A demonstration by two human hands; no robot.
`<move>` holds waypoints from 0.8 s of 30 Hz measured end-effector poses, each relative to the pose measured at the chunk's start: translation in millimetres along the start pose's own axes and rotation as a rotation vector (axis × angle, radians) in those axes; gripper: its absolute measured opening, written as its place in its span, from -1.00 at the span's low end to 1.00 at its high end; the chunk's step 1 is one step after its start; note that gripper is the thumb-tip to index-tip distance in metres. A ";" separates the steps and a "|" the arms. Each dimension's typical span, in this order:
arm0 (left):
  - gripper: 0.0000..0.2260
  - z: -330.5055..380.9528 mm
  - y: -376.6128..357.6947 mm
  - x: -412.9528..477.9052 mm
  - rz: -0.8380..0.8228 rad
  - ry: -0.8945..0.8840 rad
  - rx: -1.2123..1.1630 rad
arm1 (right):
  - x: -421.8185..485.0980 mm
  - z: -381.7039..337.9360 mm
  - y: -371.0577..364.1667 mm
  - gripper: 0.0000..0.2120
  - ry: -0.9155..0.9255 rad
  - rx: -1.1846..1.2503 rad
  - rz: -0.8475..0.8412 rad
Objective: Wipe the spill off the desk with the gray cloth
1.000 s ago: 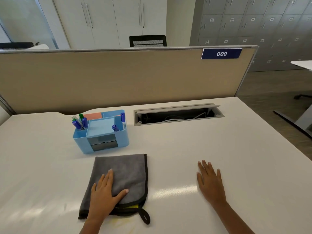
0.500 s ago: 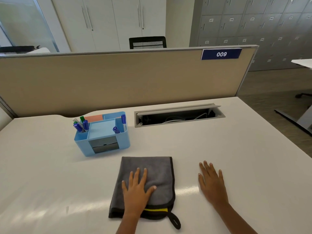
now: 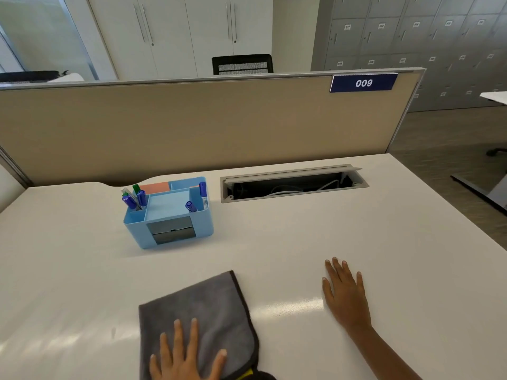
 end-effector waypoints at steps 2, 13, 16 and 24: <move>-0.23 29.2 -8.9 -7.0 0.071 -0.080 0.071 | 0.6 -0.9 -1.8 -0.25 0.016 -0.023 -0.016; 0.13 14.0 10.3 66.1 -0.050 -0.015 0.089 | 3.3 0.9 2.5 -0.64 0.025 -0.009 0.033; 0.09 -24.3 25.4 49.3 0.009 0.114 0.028 | 4.0 1.7 -0.7 -0.58 0.038 0.006 0.010; -0.33 -21.7 -4.6 -19.6 0.209 -0.037 0.208 | 5.3 -1.2 -1.8 -0.64 0.042 -0.039 0.036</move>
Point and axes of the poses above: each hand's wrist, its own x-axis towards the middle knuckle, its own y-axis out of the back of the hand, z = x × y, the point moved 10 cm from there along x, towards the middle knuckle, and after that the axes turned 15 degrees about -z, right-handed, at the moved point
